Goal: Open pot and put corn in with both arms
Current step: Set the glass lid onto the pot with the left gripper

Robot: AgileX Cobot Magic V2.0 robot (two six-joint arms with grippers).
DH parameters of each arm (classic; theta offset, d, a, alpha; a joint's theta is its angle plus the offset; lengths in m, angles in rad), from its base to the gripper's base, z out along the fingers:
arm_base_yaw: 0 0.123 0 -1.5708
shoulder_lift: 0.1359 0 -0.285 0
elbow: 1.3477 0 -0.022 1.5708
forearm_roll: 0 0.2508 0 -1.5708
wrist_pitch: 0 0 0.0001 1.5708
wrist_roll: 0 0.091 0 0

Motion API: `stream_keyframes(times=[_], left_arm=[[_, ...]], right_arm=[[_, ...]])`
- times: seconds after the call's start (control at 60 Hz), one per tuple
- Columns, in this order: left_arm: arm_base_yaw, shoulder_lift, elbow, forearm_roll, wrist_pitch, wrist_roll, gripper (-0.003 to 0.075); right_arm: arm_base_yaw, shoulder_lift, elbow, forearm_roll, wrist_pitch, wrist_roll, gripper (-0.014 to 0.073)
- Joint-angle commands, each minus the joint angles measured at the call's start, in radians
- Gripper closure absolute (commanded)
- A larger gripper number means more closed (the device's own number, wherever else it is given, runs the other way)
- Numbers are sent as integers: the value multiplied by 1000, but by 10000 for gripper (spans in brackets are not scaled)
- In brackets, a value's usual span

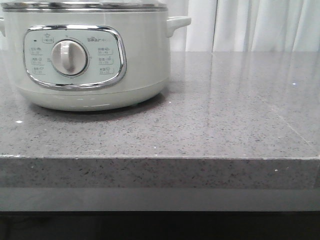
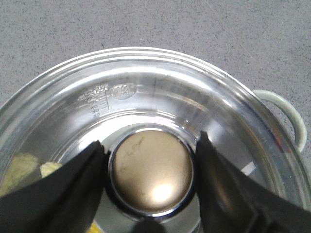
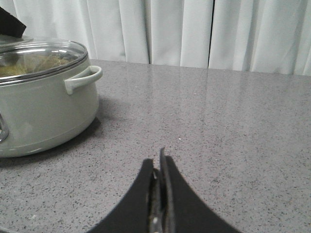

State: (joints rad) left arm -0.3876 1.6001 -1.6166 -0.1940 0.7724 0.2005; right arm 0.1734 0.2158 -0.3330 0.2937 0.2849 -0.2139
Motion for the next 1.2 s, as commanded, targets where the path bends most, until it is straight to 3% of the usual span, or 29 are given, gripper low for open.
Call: stream_keyframes(times=[0.0,0.167,0.383,0.467,0.667,0.883,1.183], left_arm=[[2,-38,-45,-15,-100,-2,231],[2,-47,-100,8,-104,-2,197],[2,-109,-110,8,-95,4,232],[2,-137,-88,9,-91,9,346],[2,-190,-26,9,-95,10,742],[2,-281,79,9,-159,10,738],[2,-572,419,9,-364,10,738]], right_arm=[[2,8,-27,3,-74,-11,662],[2,8,-27,3,-70,-11,662],[2,8,-27,3,-70,-11,662],[2,8,-27,3,-70,-11,662],[2,8,-27,3,-74,-11,662],[2,8,-27,3,-77,-11,662],[2,8,-27,3,-75,-11,662]])
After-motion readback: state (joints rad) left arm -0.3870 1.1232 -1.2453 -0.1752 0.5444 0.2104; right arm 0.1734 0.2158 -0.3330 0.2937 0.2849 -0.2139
